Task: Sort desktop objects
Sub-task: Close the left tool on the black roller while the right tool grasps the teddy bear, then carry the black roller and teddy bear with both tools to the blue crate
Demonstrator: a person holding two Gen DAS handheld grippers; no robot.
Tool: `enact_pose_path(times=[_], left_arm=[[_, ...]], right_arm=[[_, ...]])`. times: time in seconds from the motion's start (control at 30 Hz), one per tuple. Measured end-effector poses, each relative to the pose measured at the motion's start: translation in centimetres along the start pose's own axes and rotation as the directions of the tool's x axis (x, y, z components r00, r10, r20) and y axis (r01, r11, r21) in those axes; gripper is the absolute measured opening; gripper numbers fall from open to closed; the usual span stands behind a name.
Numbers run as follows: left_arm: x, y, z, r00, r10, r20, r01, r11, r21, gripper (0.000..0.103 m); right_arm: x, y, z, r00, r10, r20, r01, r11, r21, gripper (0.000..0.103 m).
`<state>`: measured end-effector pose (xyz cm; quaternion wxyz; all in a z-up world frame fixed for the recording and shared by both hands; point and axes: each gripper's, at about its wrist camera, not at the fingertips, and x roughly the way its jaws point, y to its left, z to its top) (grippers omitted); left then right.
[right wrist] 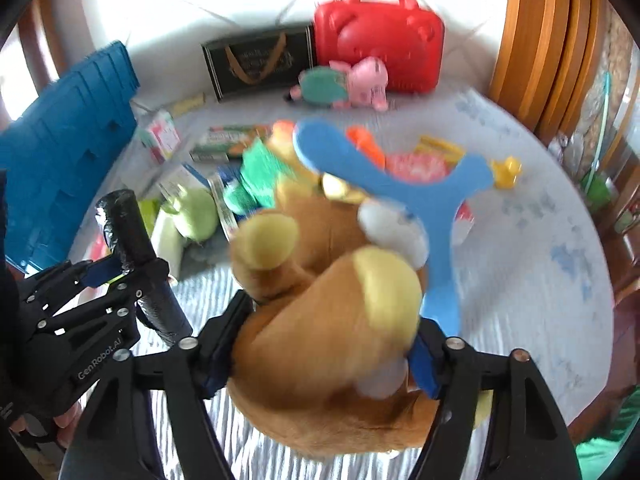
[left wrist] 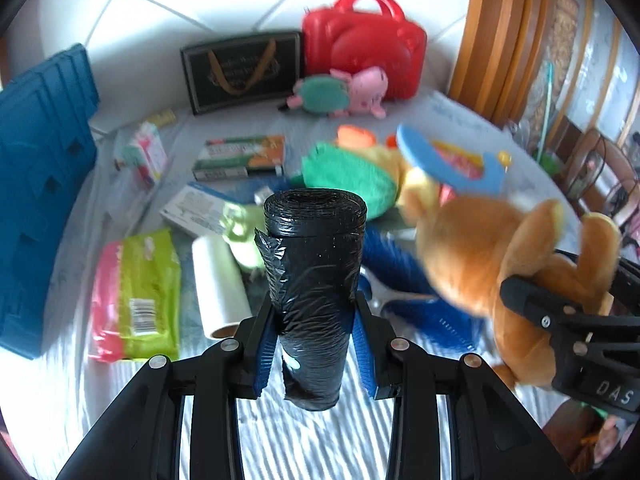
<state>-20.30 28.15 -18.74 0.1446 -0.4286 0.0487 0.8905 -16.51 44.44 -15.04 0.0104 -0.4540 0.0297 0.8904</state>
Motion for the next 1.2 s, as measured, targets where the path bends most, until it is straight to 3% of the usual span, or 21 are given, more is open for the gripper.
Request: enact_pose_path(times=[0.07,0.13,0.37,0.53,0.6,0.73,0.8,1.2], left_arm=[[-1.4,0.3,0.2,1.0,0.018,0.024,-0.017,1.0,-0.013,0.034],[-2.4,0.7,0.0,0.999,0.041,0.03,-0.04,0.999,-0.032,0.034],[-1.8,1.0,-3.0,0.998,0.052,-0.036,-0.055,0.997,-0.061,0.034],[-0.5,-0.1,-4.9,0.996,0.037,-0.079,-0.041,0.998,-0.045,0.034],[-0.2,-0.6,-5.3,0.995,0.036,-0.091,-0.039,0.999,-0.035,0.034],[0.5,-1.2,-5.8,0.994,0.024,-0.108,-0.026,0.999,-0.018,0.034],[0.8,-1.7,-5.8,0.994,0.015,-0.111,-0.016,1.0,-0.007,0.034],[2.7,-2.7,-5.4,0.994,0.01,-0.106,-0.007,1.0,0.023,0.034]], right_arm=[[-0.1,0.4,0.3,1.0,0.011,-0.003,-0.011,1.0,-0.023,0.054],[0.0,0.7,0.1,1.0,0.021,-0.016,-0.021,0.999,-0.039,0.054],[0.9,0.8,-3.3,0.994,0.048,-0.097,-0.053,0.997,-0.051,0.056],[1.9,0.2,-5.9,0.987,0.036,-0.159,-0.041,0.999,-0.029,0.065],[2.2,-0.1,-6.7,0.983,0.031,-0.182,-0.035,0.999,-0.017,0.081],[2.7,-0.8,-7.5,0.978,-0.002,-0.21,0.001,1.0,-0.009,0.088],[3.1,-1.1,-7.7,0.975,-0.017,-0.223,0.015,1.0,-0.011,0.099],[7.4,-0.5,-7.7,0.967,0.031,-0.252,-0.044,0.998,-0.045,0.098]])
